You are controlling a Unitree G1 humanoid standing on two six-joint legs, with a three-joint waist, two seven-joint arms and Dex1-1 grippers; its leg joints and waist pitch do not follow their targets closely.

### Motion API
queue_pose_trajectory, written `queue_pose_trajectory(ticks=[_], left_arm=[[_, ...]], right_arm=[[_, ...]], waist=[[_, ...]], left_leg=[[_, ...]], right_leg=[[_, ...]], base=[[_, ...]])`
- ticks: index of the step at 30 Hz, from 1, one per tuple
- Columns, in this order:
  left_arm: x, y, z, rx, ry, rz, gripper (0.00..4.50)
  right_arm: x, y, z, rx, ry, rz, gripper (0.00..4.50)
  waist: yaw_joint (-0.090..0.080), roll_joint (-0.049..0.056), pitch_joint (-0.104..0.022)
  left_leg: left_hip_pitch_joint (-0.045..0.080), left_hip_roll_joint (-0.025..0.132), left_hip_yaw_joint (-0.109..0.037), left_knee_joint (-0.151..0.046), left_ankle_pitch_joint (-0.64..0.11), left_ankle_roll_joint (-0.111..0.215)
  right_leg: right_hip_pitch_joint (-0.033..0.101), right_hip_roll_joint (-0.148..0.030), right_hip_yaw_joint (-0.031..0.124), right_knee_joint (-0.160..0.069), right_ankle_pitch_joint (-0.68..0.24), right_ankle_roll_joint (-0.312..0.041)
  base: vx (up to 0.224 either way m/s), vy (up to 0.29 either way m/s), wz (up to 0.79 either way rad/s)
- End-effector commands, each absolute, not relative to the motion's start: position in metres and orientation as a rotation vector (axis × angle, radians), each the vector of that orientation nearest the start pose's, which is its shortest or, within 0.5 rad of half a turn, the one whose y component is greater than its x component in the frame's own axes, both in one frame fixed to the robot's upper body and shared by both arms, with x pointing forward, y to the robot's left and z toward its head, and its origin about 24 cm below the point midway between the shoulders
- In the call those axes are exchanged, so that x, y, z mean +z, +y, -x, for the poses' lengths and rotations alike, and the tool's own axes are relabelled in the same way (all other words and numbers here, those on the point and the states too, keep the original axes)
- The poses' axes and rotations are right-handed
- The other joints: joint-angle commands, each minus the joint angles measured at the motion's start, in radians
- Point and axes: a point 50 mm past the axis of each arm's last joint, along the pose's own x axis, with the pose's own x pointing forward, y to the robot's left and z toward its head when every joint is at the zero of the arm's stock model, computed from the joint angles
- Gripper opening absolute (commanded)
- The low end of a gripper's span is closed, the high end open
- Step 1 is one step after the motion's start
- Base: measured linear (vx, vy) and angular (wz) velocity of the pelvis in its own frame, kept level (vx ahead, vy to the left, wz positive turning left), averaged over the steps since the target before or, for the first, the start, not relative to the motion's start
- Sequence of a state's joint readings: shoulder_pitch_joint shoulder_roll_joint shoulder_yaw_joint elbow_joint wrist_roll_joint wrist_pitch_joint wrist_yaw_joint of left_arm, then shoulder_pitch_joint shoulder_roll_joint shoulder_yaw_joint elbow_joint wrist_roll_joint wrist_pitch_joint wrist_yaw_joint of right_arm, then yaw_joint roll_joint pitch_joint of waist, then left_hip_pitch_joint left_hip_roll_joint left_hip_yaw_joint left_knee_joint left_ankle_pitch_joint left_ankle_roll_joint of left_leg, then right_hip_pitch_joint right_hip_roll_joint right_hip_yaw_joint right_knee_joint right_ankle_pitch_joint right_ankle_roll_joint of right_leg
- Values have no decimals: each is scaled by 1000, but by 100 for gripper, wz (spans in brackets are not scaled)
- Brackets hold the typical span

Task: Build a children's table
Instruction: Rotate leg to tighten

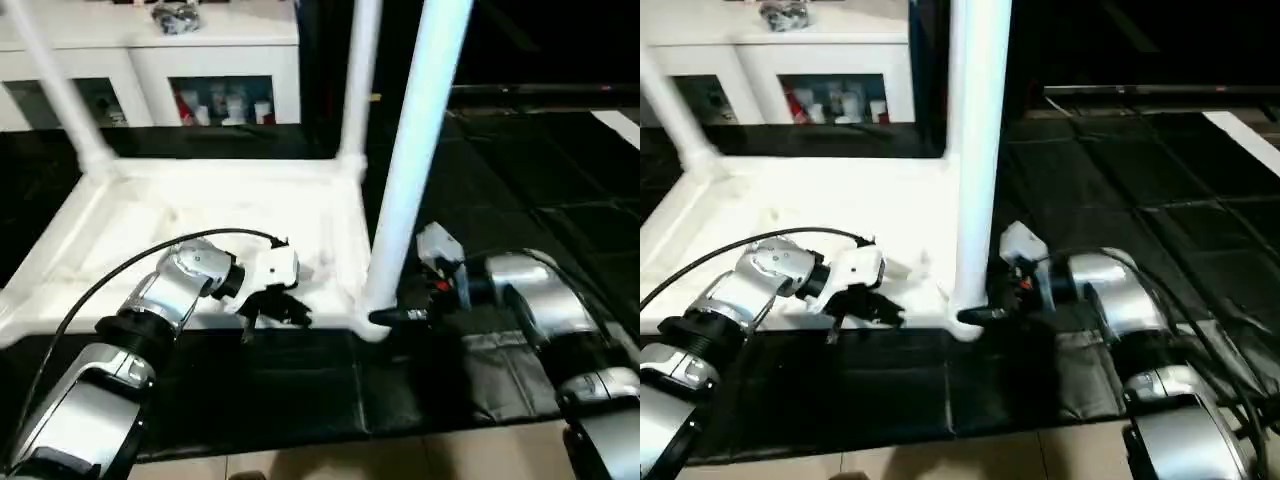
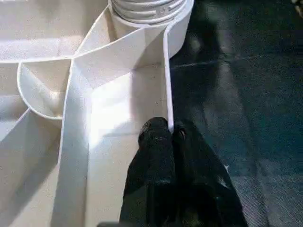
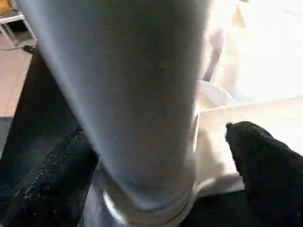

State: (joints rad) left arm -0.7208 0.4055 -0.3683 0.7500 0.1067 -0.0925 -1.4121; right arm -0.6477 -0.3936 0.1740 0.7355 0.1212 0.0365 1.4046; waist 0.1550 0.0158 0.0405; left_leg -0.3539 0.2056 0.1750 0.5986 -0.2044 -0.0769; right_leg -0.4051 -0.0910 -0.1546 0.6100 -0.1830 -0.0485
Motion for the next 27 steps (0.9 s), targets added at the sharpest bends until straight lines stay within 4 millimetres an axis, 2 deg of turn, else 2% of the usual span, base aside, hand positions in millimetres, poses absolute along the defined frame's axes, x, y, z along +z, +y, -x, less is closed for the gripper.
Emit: queue_pose_trajectory(ticks=[1,2,5,14,15,17,25,26,27], left_arm=[[65,130,-322,-1639,511,-691,0],[65,130,-322,-1640,511,-696,0],[65,131,-322,-1642,511,-706,0],[65,132,-324,-1637,511,-719,0],[65,133,-324,-1637,511,-720,0],[65,133,-324,-1638,512,-720,0],[63,135,-324,-1633,517,-721,0],[63,135,-324,-1631,516,-719,0],[63,135,-325,-1630,516,-718,0]], right_arm=[[65,-156,-323,1437,388,218,431],[65,-155,-323,1440,389,219,404],[65,-155,-324,1460,395,227,394],[60,-151,-321,1501,408,231,311],[60,-151,-321,1503,409,232,307],[60,-151,-320,1509,407,234,278],[59,-149,-321,1496,398,223,267],[58,-148,-321,1494,404,202,321],[59,-148,-321,1492,405,193,335]], waist=[[-6,-6,-68],[-7,-5,-68],[-5,-5,-67],[-4,-4,-67],[-4,0,-66],[-4,-3,-67],[-5,-3,-67],[-5,-4,-67],[-5,-3,-66]], left_leg=[[2,44,-9,-64,-103,77],[0,44,-10,-64,-97,78],[-1,41,-8,-62,-105,80],[0,42,-9,-63,-109,74],[0,41,-10,-63,-116,73],[1,42,-10,-64,-121,69],[1,42,-10,-64,-118,69],[2,41,-9,-64,-119,70],[1,41,-10,-64,-122,70]], right_leg=[[63,-80,77,-67,-167,-169],[65,-80,77,-65,-155,-174],[65,-81,76,-67,-168,-171],[65,-81,76,-68,-182,-163],[65,-81,75,-70,-193,-161],[66,-80,75,-71,-205,-156],[65,-81,76,-70,-195,-162],[65,-80,75,-71,-199,-160],[66,-80,75,-72,-205,-158]], base=[[0,0,0],[0,0,0],[0,0,0],[0,0,0],[0,0,0],[0,0,0],[0,0,0],[0,0,0],[0,0,0]])
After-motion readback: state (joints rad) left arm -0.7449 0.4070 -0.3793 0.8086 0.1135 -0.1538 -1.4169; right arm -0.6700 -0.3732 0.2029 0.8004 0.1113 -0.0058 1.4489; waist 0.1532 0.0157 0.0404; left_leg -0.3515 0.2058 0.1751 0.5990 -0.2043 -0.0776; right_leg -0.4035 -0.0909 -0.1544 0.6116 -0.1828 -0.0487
